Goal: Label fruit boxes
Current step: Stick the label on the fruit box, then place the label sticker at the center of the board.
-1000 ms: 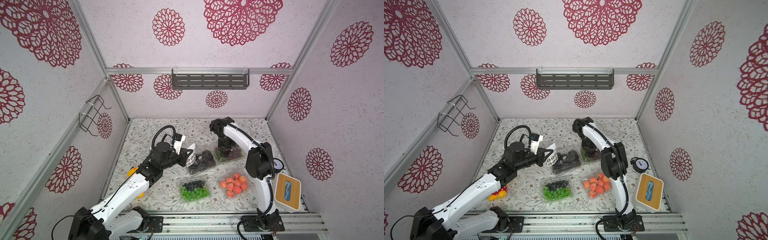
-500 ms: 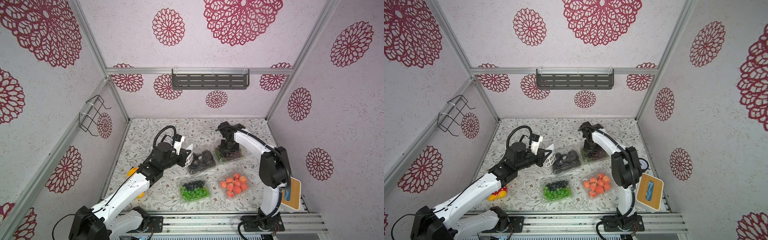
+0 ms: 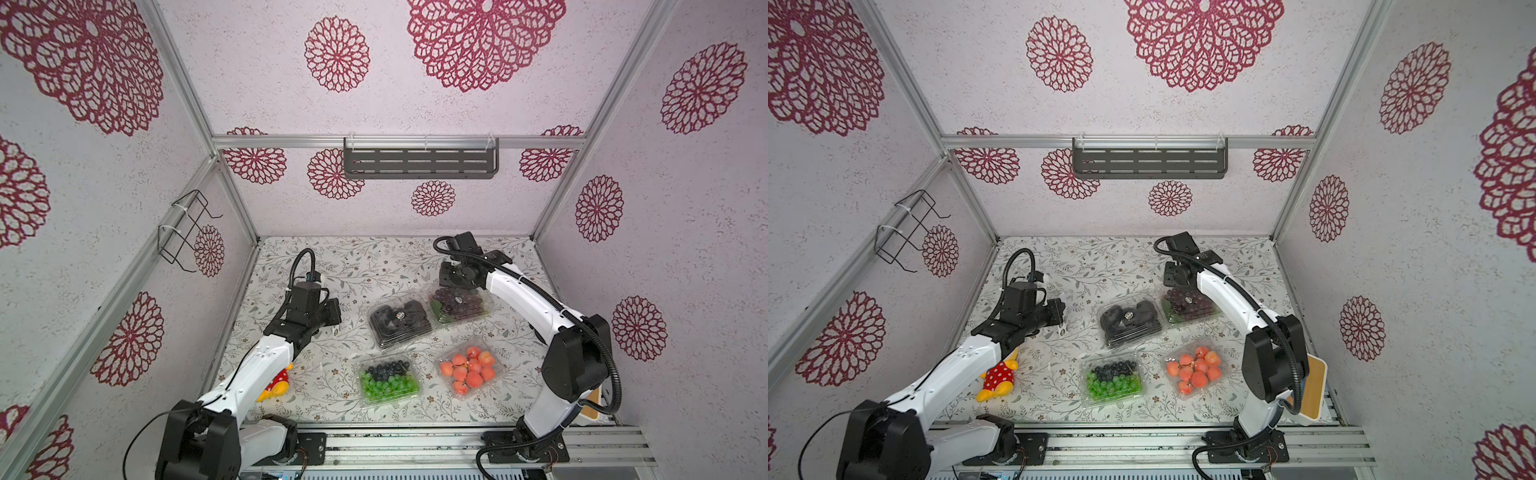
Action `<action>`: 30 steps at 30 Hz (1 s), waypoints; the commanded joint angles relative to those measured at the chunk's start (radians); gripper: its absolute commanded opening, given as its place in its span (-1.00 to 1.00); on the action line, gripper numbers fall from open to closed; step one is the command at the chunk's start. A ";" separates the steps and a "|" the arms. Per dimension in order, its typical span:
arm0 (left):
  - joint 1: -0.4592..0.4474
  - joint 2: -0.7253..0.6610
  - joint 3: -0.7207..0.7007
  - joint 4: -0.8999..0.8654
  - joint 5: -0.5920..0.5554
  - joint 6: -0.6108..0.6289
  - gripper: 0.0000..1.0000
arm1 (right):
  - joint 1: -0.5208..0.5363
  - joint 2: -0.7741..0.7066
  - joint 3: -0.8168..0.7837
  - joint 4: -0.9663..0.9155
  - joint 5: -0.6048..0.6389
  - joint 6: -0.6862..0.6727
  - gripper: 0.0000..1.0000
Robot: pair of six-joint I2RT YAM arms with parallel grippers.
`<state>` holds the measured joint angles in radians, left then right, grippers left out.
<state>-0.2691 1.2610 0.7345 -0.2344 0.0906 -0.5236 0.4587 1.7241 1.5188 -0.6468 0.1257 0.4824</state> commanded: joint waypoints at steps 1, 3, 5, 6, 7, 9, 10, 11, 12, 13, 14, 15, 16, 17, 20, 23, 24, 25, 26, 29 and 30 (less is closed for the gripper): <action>0.002 0.066 -0.012 0.022 0.048 -0.061 -1.00 | -0.006 -0.040 -0.079 0.093 -0.053 -0.040 -0.05; 0.024 0.136 0.012 0.013 0.049 -0.065 -1.00 | -0.006 -0.089 -0.150 0.141 -0.038 -0.025 -0.11; 0.059 0.212 0.034 0.027 0.115 -0.061 -1.00 | -0.007 -0.148 -0.233 0.187 -0.012 -0.014 -0.19; 0.072 0.258 0.050 0.024 0.130 -0.058 -1.00 | -0.009 -0.177 -0.277 0.228 -0.022 -0.012 -0.25; 0.081 0.303 0.072 0.006 0.137 -0.048 -0.96 | -0.011 -0.197 -0.308 0.262 -0.043 -0.013 -0.33; 0.088 0.401 0.124 -0.038 0.114 -0.046 -1.00 | -0.014 -0.215 -0.335 0.293 -0.081 -0.029 -0.45; 0.090 0.430 0.135 -0.043 0.107 -0.050 -1.00 | -0.015 -0.221 -0.343 0.297 -0.086 -0.037 -0.46; 0.088 0.453 0.142 -0.046 0.091 -0.062 -1.00 | -0.018 -0.229 -0.348 0.297 -0.085 -0.043 -0.47; 0.085 0.460 0.142 -0.050 0.075 -0.073 -1.00 | -0.024 -0.237 -0.356 0.292 -0.081 -0.043 -0.47; 0.085 0.456 0.139 -0.053 0.059 -0.080 -0.94 | -0.030 -0.246 -0.363 0.288 -0.075 -0.040 -0.44; 0.081 0.443 0.133 -0.062 0.029 -0.088 -0.82 | -0.035 -0.255 -0.374 0.283 -0.067 -0.038 -0.39; 0.080 0.426 0.127 -0.079 -0.011 -0.093 -0.73 | -0.040 -0.263 -0.382 0.273 -0.057 -0.041 -0.37; 0.082 0.407 0.122 -0.096 -0.040 -0.095 -0.68 | -0.045 -0.271 -0.394 0.273 -0.057 -0.042 -0.37; 0.082 0.386 0.116 -0.117 -0.081 -0.095 -0.57 | -0.051 -0.283 -0.416 0.287 -0.076 -0.042 -0.40; 0.089 0.345 0.115 -0.154 -0.121 -0.091 -0.30 | -0.067 -0.297 -0.458 0.306 -0.109 -0.039 -0.55; 0.087 0.334 0.131 -0.177 -0.139 -0.093 0.10 | -0.084 -0.296 -0.475 0.307 -0.101 -0.048 -0.68; 0.087 0.335 0.139 -0.192 -0.153 -0.095 0.19 | -0.092 -0.296 -0.479 0.309 -0.115 -0.048 -0.74; 0.087 0.332 0.143 -0.206 -0.177 -0.101 0.33 | -0.097 -0.295 -0.487 0.316 -0.124 -0.047 -0.80; 0.085 0.325 0.144 -0.215 -0.200 -0.112 0.45 | -0.101 -0.297 -0.492 0.328 -0.129 -0.046 -0.84; 0.067 0.287 0.150 -0.246 -0.254 -0.130 0.82 | -0.105 -0.275 -0.489 0.346 -0.163 -0.047 -0.92; 0.056 0.272 0.151 -0.259 -0.275 -0.139 0.87 | -0.106 -0.267 -0.487 0.347 -0.168 -0.049 -0.95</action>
<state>-0.1921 1.5890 0.8623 -0.4416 -0.0933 -0.6315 0.3599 1.4521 1.0187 -0.3412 -0.0055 0.4412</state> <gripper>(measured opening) 0.919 0.044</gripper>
